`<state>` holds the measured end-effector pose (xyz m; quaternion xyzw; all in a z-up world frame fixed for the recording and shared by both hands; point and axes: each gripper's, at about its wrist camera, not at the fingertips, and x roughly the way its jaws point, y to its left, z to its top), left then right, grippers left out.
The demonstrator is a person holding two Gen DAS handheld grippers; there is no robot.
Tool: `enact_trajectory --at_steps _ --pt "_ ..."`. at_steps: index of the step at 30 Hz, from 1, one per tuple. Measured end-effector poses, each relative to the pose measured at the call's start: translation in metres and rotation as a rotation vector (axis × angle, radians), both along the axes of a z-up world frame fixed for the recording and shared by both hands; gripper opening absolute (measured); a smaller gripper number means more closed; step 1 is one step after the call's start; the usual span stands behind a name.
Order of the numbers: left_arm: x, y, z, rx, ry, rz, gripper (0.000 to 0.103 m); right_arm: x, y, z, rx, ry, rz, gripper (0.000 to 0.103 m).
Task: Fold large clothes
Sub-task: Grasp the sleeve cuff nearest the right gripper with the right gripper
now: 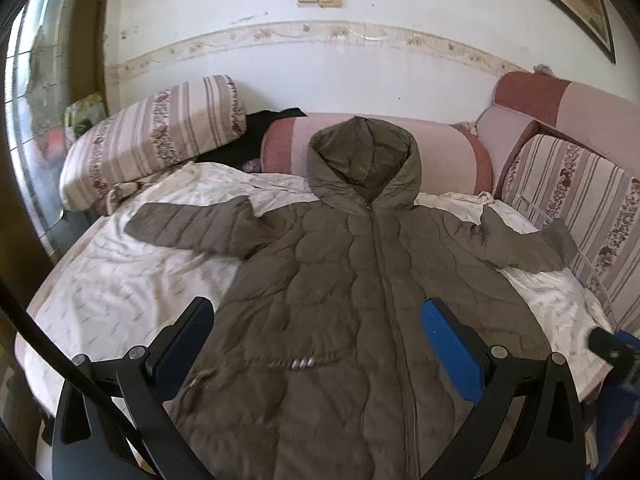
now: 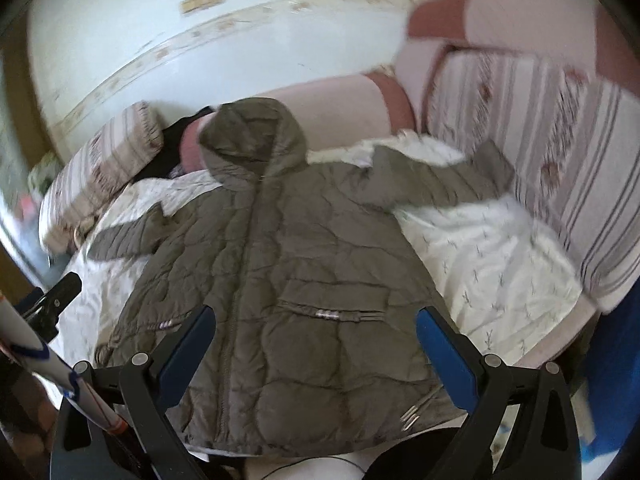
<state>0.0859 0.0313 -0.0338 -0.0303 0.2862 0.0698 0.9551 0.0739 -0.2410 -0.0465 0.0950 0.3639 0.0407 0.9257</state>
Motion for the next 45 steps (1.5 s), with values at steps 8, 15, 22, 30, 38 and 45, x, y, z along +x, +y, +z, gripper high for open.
enact_trajectory --at_steps 8,15,22,30,38,45 --pt "0.128 -0.027 -0.057 -0.037 0.149 0.008 0.103 0.058 -0.092 -0.016 0.161 0.091 -0.166 0.102" --pt "0.192 -0.036 -0.125 0.031 0.253 0.007 0.103 0.125 -0.16 -0.019 0.116 0.076 -0.3 0.098" --pt "0.213 -0.031 -0.128 0.096 0.256 0.011 0.103 0.201 -0.234 -0.045 0.143 0.107 -0.444 0.088" --pt "0.226 -0.03 -0.148 0.112 0.318 0.026 0.103 0.265 -0.287 -0.079 0.135 0.144 -0.55 0.075" --pt "0.234 -0.033 -0.163 0.122 0.359 0.025 0.103 0.307 -0.315 -0.099 0.105 0.172 -0.567 0.068" --pt "0.235 -0.033 -0.166 0.132 0.361 0.021 0.103 0.335 -0.332 -0.122 0.105 0.22 -0.584 0.034"
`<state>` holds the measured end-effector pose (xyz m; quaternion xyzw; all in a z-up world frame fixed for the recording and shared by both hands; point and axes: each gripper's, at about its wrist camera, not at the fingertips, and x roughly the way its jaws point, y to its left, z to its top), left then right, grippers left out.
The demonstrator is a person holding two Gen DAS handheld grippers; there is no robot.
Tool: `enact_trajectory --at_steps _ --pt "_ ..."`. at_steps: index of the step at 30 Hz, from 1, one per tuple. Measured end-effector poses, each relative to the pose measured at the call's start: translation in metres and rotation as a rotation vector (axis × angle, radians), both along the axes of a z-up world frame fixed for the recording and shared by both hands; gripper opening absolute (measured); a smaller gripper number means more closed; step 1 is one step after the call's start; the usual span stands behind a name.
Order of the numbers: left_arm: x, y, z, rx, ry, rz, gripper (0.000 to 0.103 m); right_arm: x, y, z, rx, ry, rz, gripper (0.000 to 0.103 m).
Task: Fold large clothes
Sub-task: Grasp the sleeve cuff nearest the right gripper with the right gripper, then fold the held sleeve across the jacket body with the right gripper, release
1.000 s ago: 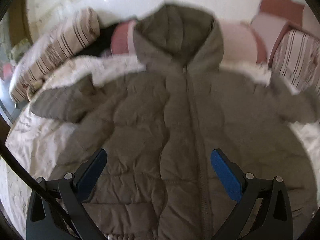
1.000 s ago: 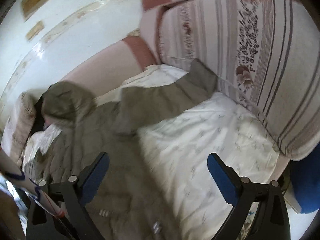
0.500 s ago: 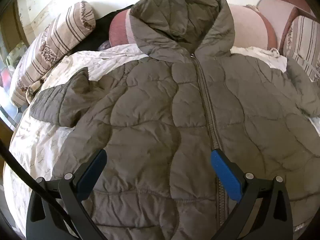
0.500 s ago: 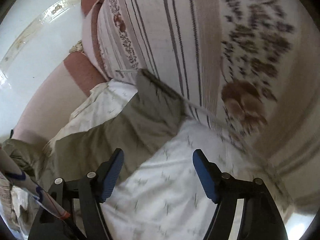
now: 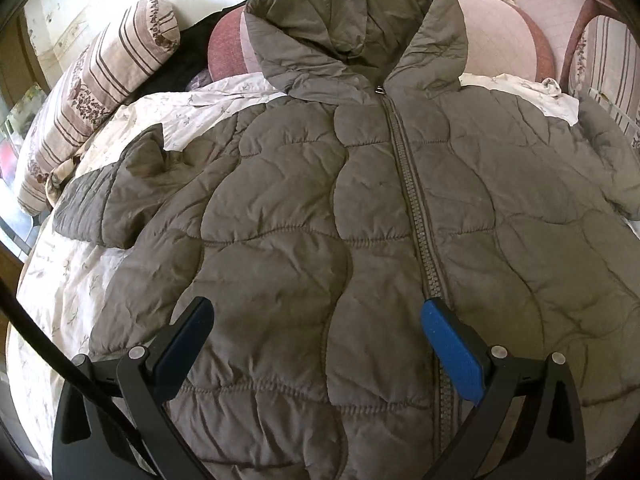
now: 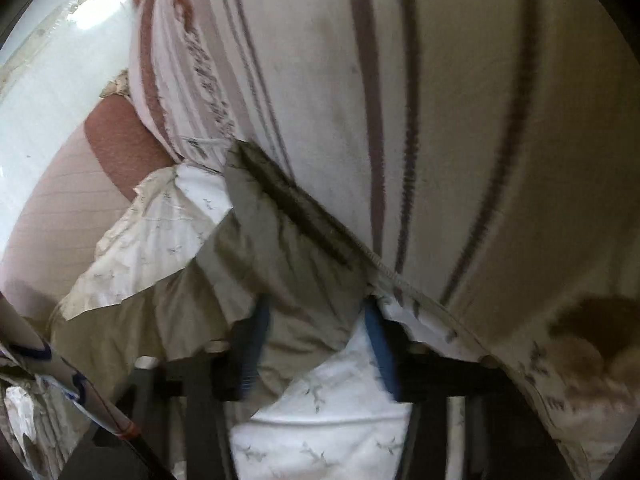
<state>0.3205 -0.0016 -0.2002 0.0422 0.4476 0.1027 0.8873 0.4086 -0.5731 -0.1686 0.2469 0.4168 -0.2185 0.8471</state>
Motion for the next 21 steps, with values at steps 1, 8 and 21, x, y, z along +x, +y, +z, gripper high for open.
enact_trajectory --at_steps 1,8,21 --pt "0.0 0.0 0.0 -0.001 -0.001 0.002 0.103 0.0 -0.002 -0.001 -0.001 0.005 -0.008 0.023" --pt "-0.003 0.006 0.006 -0.013 -0.017 0.015 0.103 -0.021 0.017 0.038 -0.062 -0.094 0.003 0.015" --pt "-0.023 0.045 0.039 -0.067 -0.097 0.082 0.103 -0.066 0.176 0.223 -0.124 -0.401 0.289 0.015"
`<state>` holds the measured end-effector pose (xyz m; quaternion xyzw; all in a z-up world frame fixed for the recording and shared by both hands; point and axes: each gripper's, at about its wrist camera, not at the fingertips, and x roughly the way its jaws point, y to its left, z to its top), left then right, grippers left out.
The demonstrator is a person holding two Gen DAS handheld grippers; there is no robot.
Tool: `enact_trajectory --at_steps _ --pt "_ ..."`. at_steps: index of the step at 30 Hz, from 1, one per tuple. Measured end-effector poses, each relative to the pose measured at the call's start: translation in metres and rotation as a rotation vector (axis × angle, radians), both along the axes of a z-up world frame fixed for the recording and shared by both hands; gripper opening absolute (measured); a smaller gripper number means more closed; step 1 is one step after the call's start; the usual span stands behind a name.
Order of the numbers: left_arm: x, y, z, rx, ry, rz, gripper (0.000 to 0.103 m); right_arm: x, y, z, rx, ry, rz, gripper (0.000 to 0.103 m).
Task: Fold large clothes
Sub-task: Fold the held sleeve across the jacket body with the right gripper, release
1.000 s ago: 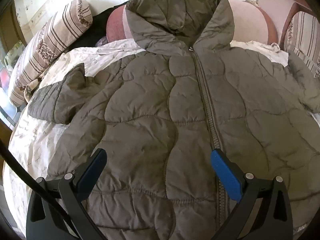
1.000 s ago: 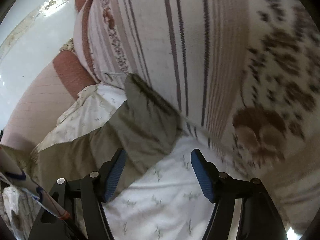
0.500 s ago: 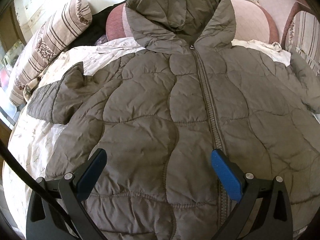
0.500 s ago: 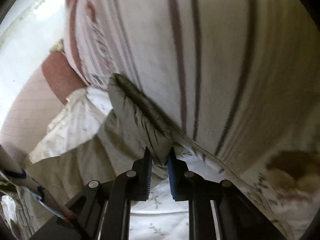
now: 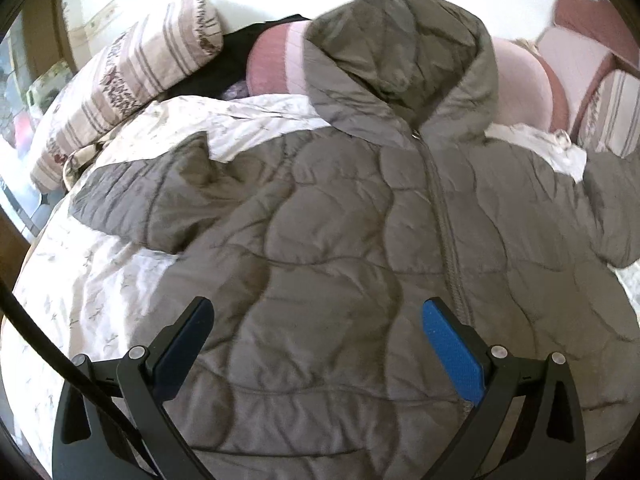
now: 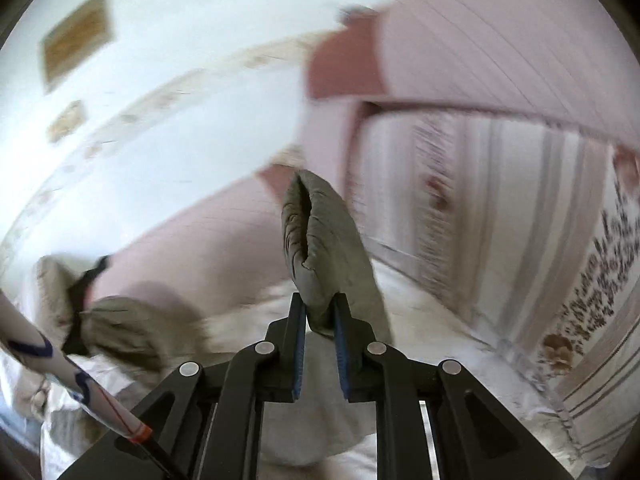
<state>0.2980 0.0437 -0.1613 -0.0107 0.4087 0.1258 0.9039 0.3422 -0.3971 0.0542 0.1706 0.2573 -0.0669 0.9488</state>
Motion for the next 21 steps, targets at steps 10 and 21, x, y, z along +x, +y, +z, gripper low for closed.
enact_trajectory --at_steps 10,21 --pt "-0.02 0.072 0.022 -0.037 -0.049 0.126 0.103 -0.008 0.173 0.03 0.052 -0.045 0.364 0.015" --pt "-0.033 0.119 0.027 -0.055 -0.071 0.221 0.103 0.031 0.314 -0.094 0.095 0.182 0.578 0.015"
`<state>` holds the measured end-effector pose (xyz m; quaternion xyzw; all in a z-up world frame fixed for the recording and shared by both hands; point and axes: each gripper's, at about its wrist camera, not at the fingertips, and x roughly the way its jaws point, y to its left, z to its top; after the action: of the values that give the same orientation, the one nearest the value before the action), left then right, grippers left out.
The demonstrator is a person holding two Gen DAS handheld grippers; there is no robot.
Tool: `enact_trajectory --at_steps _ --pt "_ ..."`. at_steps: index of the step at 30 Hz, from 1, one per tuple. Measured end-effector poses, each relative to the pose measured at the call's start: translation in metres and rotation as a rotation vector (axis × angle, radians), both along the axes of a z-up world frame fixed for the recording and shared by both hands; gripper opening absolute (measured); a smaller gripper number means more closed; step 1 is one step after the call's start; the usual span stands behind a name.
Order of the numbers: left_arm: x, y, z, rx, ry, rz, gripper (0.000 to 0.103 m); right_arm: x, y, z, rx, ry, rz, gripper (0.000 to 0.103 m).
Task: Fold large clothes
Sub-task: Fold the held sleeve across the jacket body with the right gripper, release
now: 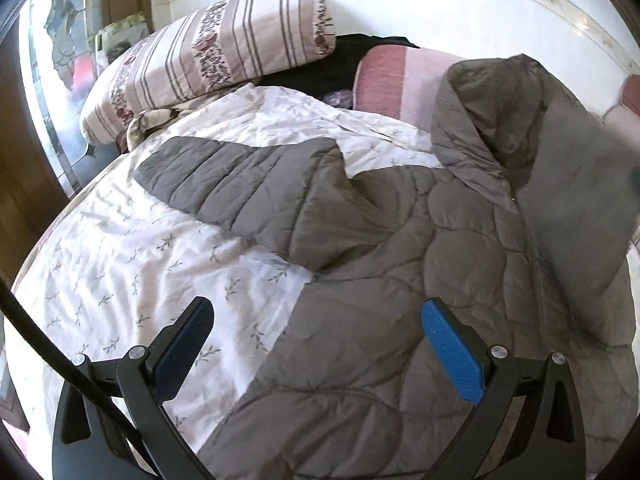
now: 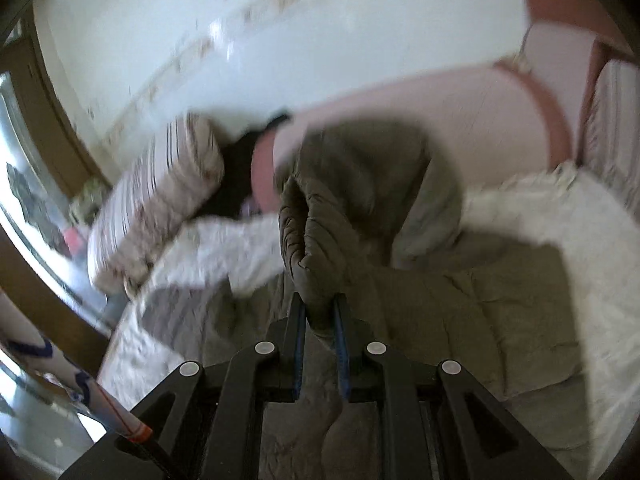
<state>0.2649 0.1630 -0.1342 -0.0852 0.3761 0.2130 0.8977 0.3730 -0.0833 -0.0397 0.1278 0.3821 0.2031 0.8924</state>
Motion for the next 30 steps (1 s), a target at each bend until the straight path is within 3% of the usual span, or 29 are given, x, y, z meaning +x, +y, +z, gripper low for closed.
enact_trajectory --at_steps 6,8,10,12,14,16,18,21,24,27,30 --pt "0.004 0.004 -0.003 -0.02 0.001 0.015 0.103 0.013 0.038 -0.083 -0.021 0.141 0.074 0.016" --pt "0.006 0.003 -0.004 -0.018 0.001 0.019 0.103 0.012 0.046 -0.095 -0.008 0.176 0.123 0.033" --pt "0.007 0.002 -0.004 -0.021 -0.003 0.02 0.103 0.006 0.045 -0.098 0.003 0.21 0.189 0.043" --pt "0.009 0.0 -0.005 -0.024 -0.006 0.024 0.103 -0.003 0.038 -0.085 -0.004 0.154 0.219 0.046" --pt "0.012 -0.003 -0.008 -0.028 -0.004 0.021 0.103 -0.01 0.023 -0.069 0.01 0.088 0.229 0.065" --pt "0.017 -0.008 -0.013 -0.029 0.017 0.002 0.103 -0.011 0.003 -0.06 0.013 0.035 0.191 0.073" --pt "0.024 -0.015 -0.02 -0.02 0.047 -0.016 0.103 -0.003 -0.023 -0.057 -0.031 0.009 0.099 0.073" --pt "0.033 -0.023 -0.032 -0.012 0.09 -0.039 0.103 0.018 -0.07 -0.075 -0.167 0.053 -0.106 0.07" --pt "0.042 -0.028 -0.045 -0.02 0.142 -0.051 0.103 0.04 -0.113 -0.112 -0.317 0.168 -0.262 0.065" --pt "0.052 -0.031 -0.062 -0.04 0.219 -0.072 0.103 0.052 -0.137 -0.159 -0.361 0.31 -0.291 0.066" --pt "0.052 -0.031 -0.064 -0.051 0.226 -0.074 0.103 0.052 -0.134 -0.167 -0.432 0.285 -0.261 0.071"
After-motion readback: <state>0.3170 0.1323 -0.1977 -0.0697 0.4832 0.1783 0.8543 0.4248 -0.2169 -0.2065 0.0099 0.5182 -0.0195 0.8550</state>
